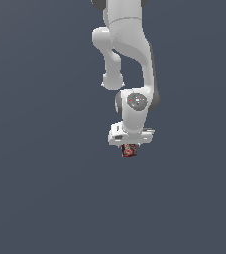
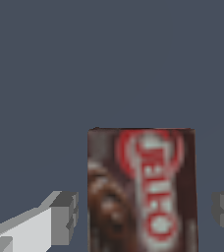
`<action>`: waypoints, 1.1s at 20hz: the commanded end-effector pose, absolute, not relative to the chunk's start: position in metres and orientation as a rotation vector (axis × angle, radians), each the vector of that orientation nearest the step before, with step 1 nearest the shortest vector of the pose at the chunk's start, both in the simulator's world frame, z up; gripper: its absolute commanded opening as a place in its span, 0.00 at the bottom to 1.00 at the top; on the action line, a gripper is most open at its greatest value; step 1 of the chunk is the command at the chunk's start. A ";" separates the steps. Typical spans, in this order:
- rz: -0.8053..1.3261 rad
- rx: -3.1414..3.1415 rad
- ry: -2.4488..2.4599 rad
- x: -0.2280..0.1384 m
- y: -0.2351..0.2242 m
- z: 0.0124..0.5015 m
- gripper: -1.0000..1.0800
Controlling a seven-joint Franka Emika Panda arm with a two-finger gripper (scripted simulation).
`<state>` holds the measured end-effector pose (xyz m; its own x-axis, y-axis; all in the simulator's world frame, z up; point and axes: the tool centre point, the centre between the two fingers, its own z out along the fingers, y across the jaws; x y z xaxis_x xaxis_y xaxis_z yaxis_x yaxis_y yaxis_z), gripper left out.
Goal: Pick up the object and move it to a goal position.
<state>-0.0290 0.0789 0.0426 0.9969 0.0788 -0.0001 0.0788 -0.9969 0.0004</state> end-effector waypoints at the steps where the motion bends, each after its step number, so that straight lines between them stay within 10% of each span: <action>1: -0.001 3.139 0.124 -0.030 0.079 0.030 0.96; 8: 0.000 3.139 0.124 -0.029 0.080 0.016 0.96; 9: 0.000 3.139 0.124 -0.029 0.080 0.016 0.00; 22: 0.000 3.139 0.123 -0.027 0.080 0.017 0.00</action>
